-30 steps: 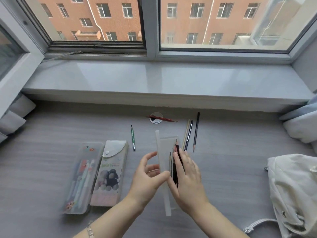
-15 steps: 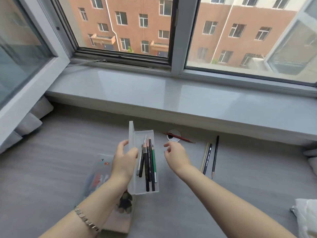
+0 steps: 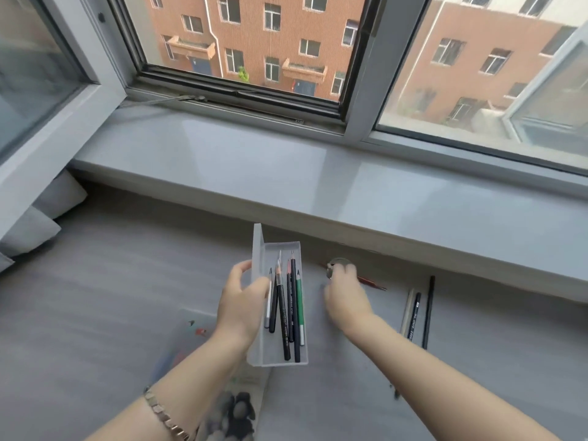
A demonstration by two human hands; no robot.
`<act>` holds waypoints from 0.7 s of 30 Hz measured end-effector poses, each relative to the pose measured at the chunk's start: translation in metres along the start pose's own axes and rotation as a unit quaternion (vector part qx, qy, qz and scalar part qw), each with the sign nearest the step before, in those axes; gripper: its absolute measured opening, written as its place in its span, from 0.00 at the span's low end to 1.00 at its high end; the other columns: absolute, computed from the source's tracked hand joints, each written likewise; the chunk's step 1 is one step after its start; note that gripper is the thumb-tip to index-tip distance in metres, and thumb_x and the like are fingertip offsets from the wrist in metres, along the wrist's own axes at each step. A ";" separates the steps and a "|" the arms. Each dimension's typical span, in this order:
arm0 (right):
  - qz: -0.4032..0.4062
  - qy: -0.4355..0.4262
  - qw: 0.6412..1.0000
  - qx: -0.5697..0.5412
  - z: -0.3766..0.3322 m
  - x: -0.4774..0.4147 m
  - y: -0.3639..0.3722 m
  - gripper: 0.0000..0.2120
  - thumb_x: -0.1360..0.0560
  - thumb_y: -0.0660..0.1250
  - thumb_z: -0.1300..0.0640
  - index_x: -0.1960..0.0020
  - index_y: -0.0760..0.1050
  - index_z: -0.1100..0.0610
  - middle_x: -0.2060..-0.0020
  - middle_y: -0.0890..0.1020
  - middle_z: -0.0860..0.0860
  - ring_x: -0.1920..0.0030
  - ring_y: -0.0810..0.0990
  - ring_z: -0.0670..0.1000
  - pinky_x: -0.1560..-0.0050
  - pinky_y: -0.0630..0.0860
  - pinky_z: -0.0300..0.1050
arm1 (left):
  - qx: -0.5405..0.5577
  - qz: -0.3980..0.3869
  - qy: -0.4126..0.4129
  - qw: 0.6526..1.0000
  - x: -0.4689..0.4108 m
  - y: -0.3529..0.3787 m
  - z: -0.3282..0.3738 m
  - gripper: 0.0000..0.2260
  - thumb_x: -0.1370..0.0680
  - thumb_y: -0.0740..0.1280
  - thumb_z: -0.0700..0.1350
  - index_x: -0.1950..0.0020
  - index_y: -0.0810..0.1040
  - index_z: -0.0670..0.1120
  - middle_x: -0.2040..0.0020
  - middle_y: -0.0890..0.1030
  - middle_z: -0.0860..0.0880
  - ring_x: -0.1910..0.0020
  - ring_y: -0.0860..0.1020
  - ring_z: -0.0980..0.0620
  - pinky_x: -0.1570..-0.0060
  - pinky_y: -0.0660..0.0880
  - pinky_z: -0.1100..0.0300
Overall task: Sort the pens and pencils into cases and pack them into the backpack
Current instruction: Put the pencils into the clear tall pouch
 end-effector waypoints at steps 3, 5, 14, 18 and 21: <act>0.056 0.017 0.997 0.046 0.030 -0.019 -0.024 0.13 0.25 0.57 0.63 0.41 0.68 0.60 0.41 0.70 0.58 0.46 0.74 0.59 0.55 0.69 0.46 | -0.012 -0.018 -0.004 1.000 -0.003 0.009 -0.004 0.17 0.26 0.58 0.41 0.38 0.67 0.55 0.50 0.75 0.54 0.50 0.73 0.53 0.54 0.67 0.57; 0.042 0.018 0.997 0.067 0.042 -0.027 -0.028 0.13 0.24 0.58 0.62 0.39 0.66 0.59 0.41 0.71 0.56 0.44 0.73 0.58 0.52 0.71 0.47 | -0.019 -0.025 -0.009 0.999 -0.002 0.016 -0.007 0.17 0.26 0.58 0.41 0.38 0.67 0.55 0.50 0.75 0.54 0.50 0.72 0.54 0.52 0.66 0.56; 0.048 0.046 0.966 -0.251 0.064 0.025 -0.027 0.19 0.28 0.61 0.60 0.37 0.65 0.55 0.60 0.78 0.52 0.64 0.76 0.51 0.65 0.71 0.43 | -0.020 -0.064 -0.018 0.998 0.020 0.050 -0.016 0.17 0.26 0.59 0.39 0.39 0.67 0.53 0.56 0.73 0.58 0.56 0.71 0.62 0.58 0.67 0.59; 0.030 -0.011 0.939 -0.344 0.048 0.072 -0.030 0.17 0.27 0.64 0.58 0.40 0.68 0.49 0.66 0.72 0.46 0.67 0.74 0.44 0.70 0.69 0.27 | -0.033 -0.080 -0.015 0.996 0.038 0.068 -0.021 0.20 0.27 0.60 0.38 0.37 0.67 0.51 0.53 0.77 0.54 0.54 0.74 0.57 0.59 0.68 0.60; 0.013 -0.030 0.955 -0.294 0.047 0.096 -0.026 0.16 0.26 0.64 0.55 0.39 0.68 0.50 0.60 0.73 0.43 0.58 0.76 0.44 0.59 0.70 0.29 | -0.045 -0.103 -0.013 0.994 0.054 0.084 -0.025 0.19 0.28 0.60 0.38 0.39 0.68 0.53 0.56 0.79 0.55 0.56 0.75 0.61 0.61 0.68 0.64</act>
Point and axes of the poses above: each hand's wrist, its own x-axis away from the middle knuckle, its own y-axis out of the palm, z = x × y, the point moved 6 cm from there along -x, towards the middle knuckle
